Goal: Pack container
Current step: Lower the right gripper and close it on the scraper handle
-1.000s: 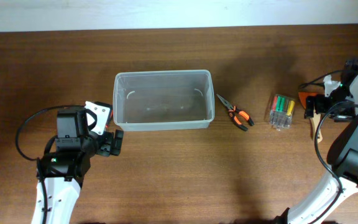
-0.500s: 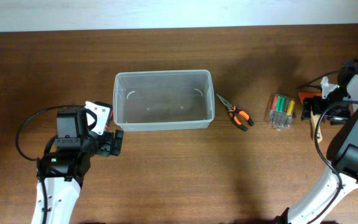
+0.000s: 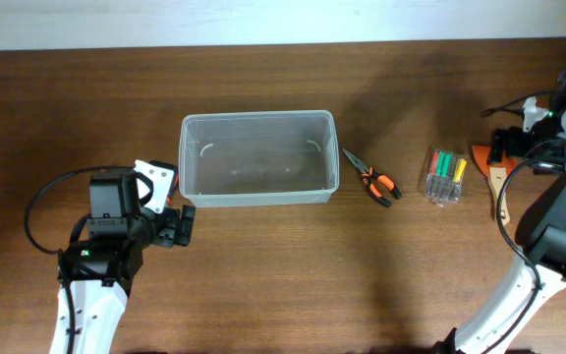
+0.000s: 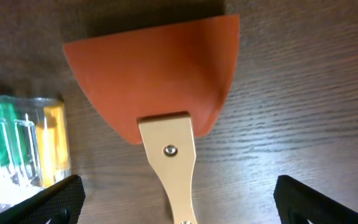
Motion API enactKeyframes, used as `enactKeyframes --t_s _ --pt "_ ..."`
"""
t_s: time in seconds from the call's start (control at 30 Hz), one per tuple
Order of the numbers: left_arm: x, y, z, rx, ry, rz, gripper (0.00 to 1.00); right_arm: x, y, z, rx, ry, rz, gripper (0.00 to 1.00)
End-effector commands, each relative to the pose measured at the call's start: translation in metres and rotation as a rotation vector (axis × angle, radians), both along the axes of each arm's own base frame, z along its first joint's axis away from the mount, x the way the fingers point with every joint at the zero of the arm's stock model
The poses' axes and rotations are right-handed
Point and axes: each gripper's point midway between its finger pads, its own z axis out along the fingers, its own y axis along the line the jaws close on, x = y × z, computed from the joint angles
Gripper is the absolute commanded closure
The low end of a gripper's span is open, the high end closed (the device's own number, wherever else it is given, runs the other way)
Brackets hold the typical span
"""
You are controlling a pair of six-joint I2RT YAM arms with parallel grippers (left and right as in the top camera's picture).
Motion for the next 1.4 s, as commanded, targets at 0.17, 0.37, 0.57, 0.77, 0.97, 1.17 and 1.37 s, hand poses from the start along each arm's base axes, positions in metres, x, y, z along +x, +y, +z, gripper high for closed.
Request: enactKeyframes --t_s 0.17,0.37,0.57,0.77,0.97,1.17,1.37 --pt "0.004 -0.004 0.007 -0.019 -0.014 -0.002 0.01 -0.007 0.011 -0.002 0.052 0.051 -0.015 0.01" --pt "0.004 -0.004 0.007 -0.019 -0.014 -0.002 0.01 -0.010 0.012 -0.003 0.057 0.065 -0.055 0.02" --pt "0.004 -0.004 0.007 -0.019 -0.014 -0.002 0.01 -0.013 0.013 -0.015 0.067 0.094 -0.055 0.01" --pt "0.004 -0.004 0.007 -0.019 -0.014 -0.002 0.01 -0.016 0.012 -0.041 0.083 0.143 -0.059 0.05" --pt "0.004 -0.004 0.007 -0.019 -0.014 -0.002 0.01 -0.019 0.013 -0.064 0.097 0.182 -0.058 0.06" --pt "0.004 -0.004 0.007 -0.019 -0.014 -0.002 0.01 -0.023 0.006 -0.069 0.061 0.210 -0.053 0.09" --pt "0.004 -0.004 0.007 -0.019 -0.014 -0.002 0.01 -0.027 -0.010 -0.069 -0.028 0.237 -0.012 0.13"
